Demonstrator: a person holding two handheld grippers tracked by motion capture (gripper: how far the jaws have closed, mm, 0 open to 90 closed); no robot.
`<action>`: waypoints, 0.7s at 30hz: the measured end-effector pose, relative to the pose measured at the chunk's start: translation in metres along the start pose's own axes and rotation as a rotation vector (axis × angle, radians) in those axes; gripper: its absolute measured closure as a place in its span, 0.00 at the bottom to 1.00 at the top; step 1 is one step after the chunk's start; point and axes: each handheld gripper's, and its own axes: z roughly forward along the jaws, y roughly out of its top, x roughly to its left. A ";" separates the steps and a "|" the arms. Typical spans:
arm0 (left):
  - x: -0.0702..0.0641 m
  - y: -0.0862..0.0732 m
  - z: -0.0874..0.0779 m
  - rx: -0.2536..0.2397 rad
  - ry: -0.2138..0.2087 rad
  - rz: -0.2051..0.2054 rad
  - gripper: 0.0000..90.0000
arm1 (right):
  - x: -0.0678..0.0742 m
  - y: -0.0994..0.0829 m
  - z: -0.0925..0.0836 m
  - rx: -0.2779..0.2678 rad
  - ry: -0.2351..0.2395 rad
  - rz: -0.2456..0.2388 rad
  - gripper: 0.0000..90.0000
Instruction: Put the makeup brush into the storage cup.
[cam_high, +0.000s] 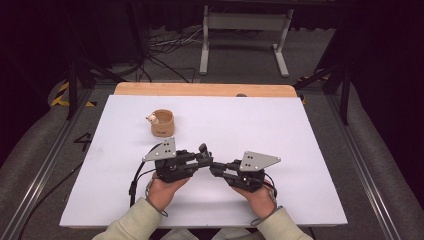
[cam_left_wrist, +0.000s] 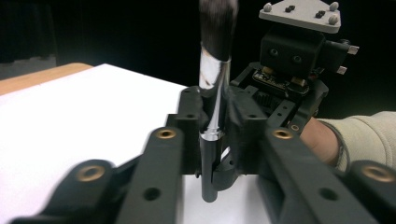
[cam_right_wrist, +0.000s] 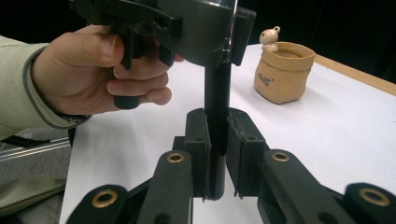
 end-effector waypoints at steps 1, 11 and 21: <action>0.000 0.000 0.000 0.001 -0.003 -0.003 0.86 | 0.000 0.000 0.000 -0.001 0.000 -0.002 0.88; 0.000 0.002 -0.001 0.016 0.005 -0.004 0.87 | 0.000 0.000 0.000 -0.004 0.006 0.006 0.84; 0.000 0.013 -0.009 0.048 0.059 0.006 0.87 | -0.008 0.005 -0.015 -0.013 -0.081 0.057 0.25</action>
